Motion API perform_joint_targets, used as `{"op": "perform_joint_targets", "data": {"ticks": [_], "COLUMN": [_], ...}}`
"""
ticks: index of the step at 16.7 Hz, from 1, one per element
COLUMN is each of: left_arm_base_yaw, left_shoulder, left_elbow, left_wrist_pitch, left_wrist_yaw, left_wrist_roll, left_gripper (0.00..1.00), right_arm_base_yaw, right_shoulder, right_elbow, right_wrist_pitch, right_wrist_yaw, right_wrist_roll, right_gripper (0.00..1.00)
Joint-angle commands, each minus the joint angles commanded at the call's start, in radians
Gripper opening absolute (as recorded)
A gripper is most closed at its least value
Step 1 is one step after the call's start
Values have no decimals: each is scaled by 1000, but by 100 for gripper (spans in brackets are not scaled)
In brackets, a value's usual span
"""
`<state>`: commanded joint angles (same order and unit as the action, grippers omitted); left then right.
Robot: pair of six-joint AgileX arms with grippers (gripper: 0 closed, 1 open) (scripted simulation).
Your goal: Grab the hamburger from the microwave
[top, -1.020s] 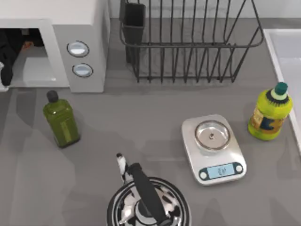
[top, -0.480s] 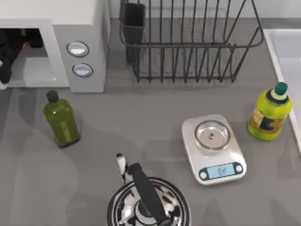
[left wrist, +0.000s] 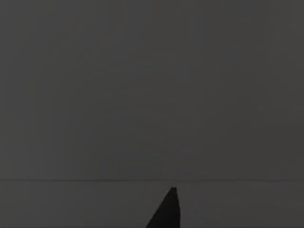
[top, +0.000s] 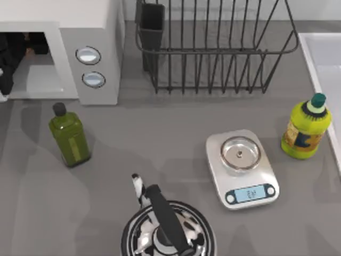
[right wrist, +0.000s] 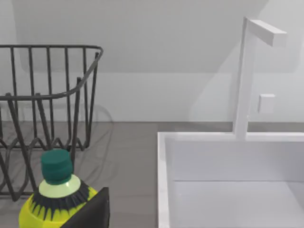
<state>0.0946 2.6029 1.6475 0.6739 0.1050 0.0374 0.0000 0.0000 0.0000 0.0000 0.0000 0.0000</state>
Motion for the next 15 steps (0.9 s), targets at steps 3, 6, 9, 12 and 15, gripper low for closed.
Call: {"op": "perform_joint_targets", "data": {"ticks": [3,6,9,12,15], "left_arm_base_yaw": [-67,-227,-459,-660,-769], "left_shoulder": [-112,-291,-485,-647,-750], "left_elbow": [-93,-212,-344,-458,-523], "left_wrist_pitch": [-106,-230,-324,-368,-378], "left_wrist_yaw": [-128,-329,-527,-651,-705], "left_wrist_roll": [-38,-97,-167,-232,-276], "left_gripper": [0,0,0,0,0], "right_arm_base_yaw": [0,0,0,0,0], "right_shoulder": [0,0,0,0,0], "right_elbow": [0,0,0,0,0], "right_wrist_pitch": [0,0,0,0,0], "right_wrist_yaw": [0,0,0,0,0], "right_wrist_roll": [0,0,0,0,0], "right_gripper": [100,100,100,100,100]}}
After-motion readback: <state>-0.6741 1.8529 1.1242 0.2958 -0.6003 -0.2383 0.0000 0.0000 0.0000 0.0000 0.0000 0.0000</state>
